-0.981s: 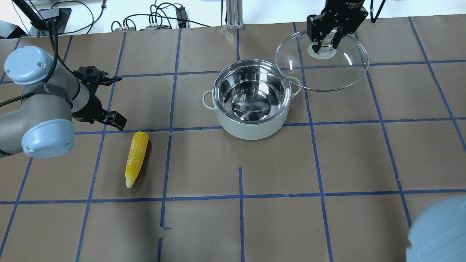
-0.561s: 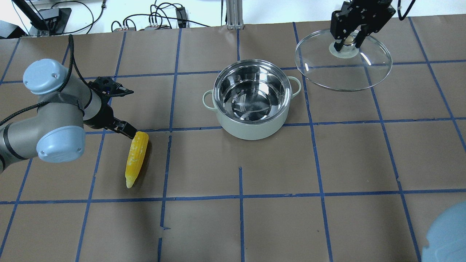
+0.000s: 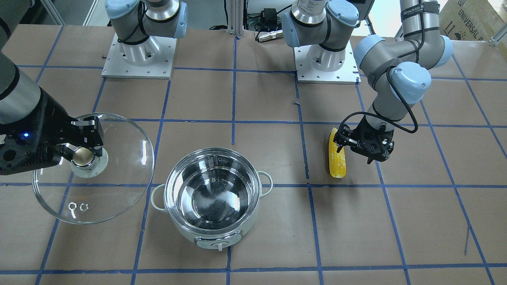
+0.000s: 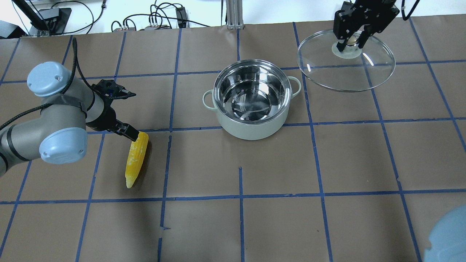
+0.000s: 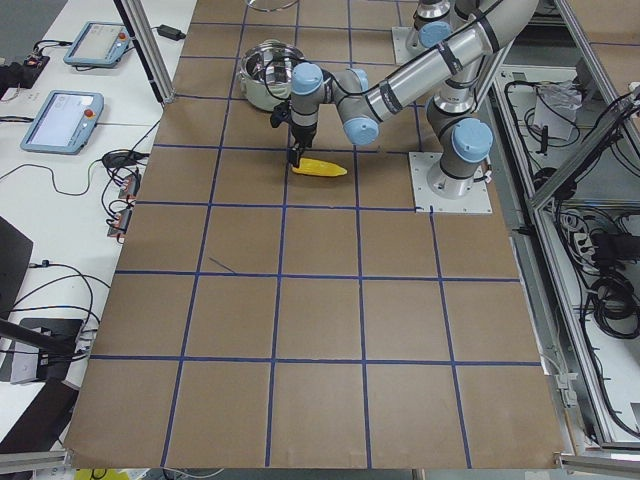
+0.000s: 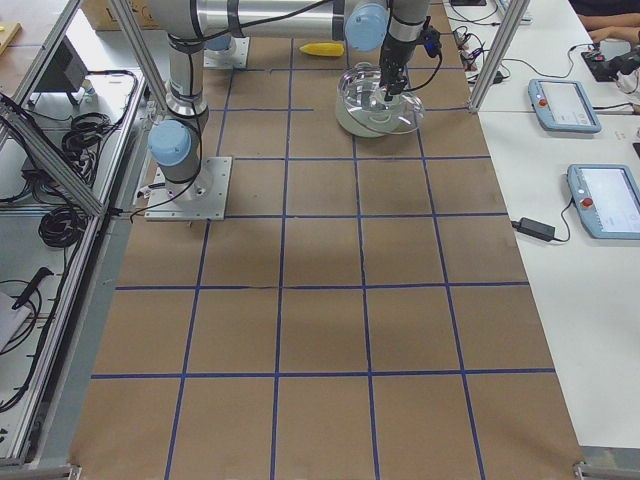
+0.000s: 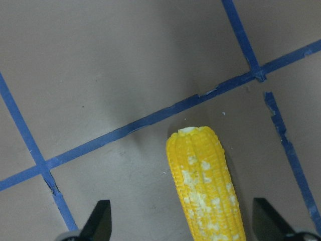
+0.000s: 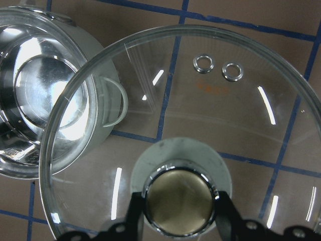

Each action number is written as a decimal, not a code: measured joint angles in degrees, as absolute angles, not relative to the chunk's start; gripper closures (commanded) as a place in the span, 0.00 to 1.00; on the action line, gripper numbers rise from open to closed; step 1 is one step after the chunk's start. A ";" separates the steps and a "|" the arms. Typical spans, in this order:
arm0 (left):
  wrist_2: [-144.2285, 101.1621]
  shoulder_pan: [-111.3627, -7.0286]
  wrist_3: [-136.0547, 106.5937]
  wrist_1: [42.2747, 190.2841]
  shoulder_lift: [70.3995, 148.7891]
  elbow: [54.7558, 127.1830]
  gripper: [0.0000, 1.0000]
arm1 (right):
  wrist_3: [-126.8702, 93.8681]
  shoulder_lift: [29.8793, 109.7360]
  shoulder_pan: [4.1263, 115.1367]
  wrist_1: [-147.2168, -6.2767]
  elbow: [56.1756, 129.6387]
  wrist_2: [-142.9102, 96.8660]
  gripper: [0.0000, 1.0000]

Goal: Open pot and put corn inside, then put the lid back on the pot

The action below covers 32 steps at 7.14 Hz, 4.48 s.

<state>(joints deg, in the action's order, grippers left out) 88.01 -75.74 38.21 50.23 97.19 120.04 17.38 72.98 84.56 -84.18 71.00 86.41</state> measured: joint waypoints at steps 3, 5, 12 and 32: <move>87.69 -75.80 38.35 49.75 98.73 120.67 0.00 | 19.05 72.35 82.73 -84.72 72.18 85.57 0.59; 87.71 -75.68 35.54 47.79 101.04 121.21 0.00 | 20.44 71.84 81.58 -85.12 72.89 85.27 0.60; 87.83 -75.76 28.41 46.82 101.52 123.61 0.00 | 20.60 67.58 81.16 -91.96 73.04 85.22 0.63; 90.72 -77.62 12.23 65.51 89.59 115.40 0.79 | 20.92 60.95 80.01 -115.82 86.96 85.01 0.62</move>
